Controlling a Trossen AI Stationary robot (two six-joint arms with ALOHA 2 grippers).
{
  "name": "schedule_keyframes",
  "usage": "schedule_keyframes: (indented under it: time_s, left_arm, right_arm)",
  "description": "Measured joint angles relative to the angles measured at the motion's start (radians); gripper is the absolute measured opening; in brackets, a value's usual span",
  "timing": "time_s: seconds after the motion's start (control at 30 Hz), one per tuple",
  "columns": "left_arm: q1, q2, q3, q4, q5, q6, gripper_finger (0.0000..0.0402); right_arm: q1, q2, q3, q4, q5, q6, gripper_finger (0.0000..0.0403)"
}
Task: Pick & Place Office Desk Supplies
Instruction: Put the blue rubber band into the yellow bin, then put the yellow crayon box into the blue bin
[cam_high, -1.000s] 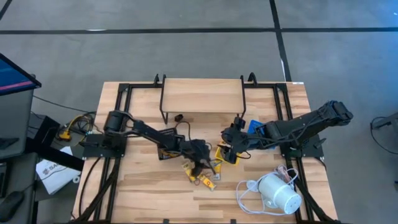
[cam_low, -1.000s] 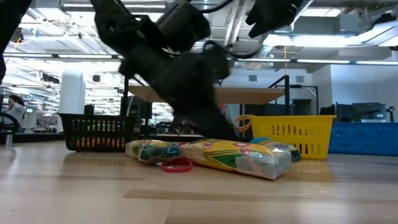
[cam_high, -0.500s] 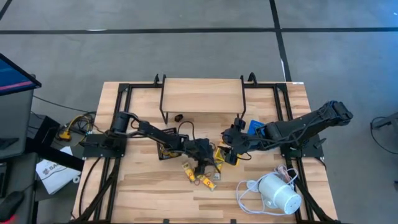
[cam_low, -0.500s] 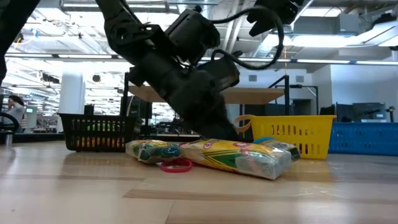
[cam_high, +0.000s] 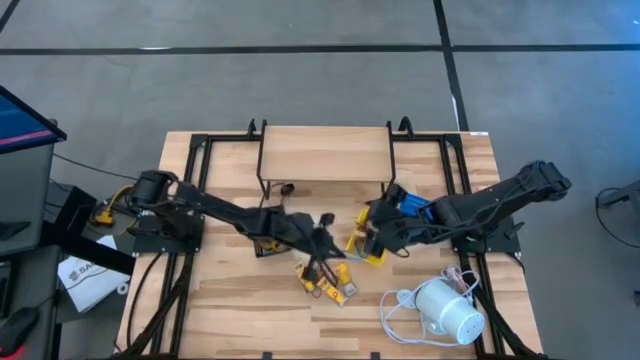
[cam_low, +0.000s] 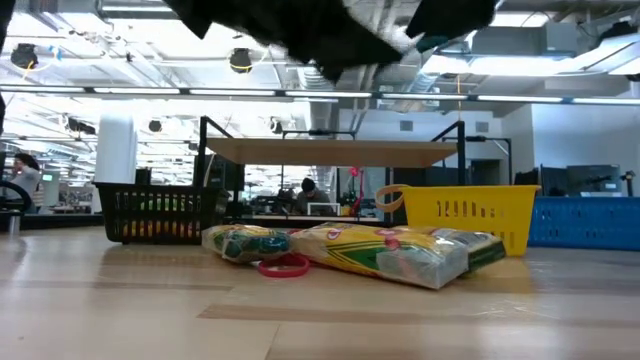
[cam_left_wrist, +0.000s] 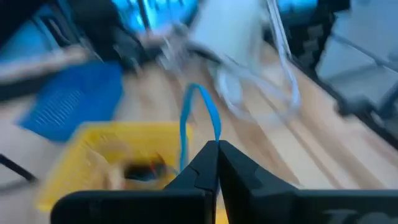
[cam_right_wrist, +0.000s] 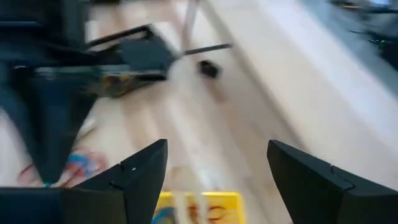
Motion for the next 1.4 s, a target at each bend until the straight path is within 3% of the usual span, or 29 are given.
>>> schedule_keyframes:
  time_s: [0.17, 0.43, 0.57, 0.8, 0.97, 1.17, 1.4]
  left_arm:
    - [0.069, -0.034, -0.004, 0.142, 0.008, 0.001, 0.0001]
    - [0.181, 0.160, 0.015, 0.247, 0.119, -0.100, 0.0017]
    - [0.188, 0.253, 0.056, 0.234, 0.164, -0.083, 0.0068]
    - [0.168, 0.251, 0.102, 0.242, 0.189, -0.066, 0.0203]
    - [0.150, 0.132, 0.106, 0.160, 0.191, -0.063, 0.0251]
    - [0.084, -0.178, 0.039, -0.159, 0.182, -0.030, 0.0246]
    - [-0.047, -0.489, -0.107, -0.291, -0.074, -0.095, 0.0213]
  right_arm:
    - [0.033, -0.059, 0.001, -0.081, 0.142, 0.087, 0.0274]
    - [0.077, -0.124, 0.002, -0.082, 0.157, 0.104, 0.0274]
    - [0.076, -0.125, 0.001, -0.091, 0.153, 0.104, 0.0274]
    - [0.076, -0.118, 0.001, -0.100, 0.129, 0.111, 0.0274]
    - [0.075, -0.119, -0.008, -0.129, 0.125, 0.155, 0.0274]
    - [0.016, -0.096, -0.115, -0.052, -0.017, 0.179, 0.0274]
    - [-0.073, 0.097, -0.131, 0.153, -0.263, -0.028, 0.0274]
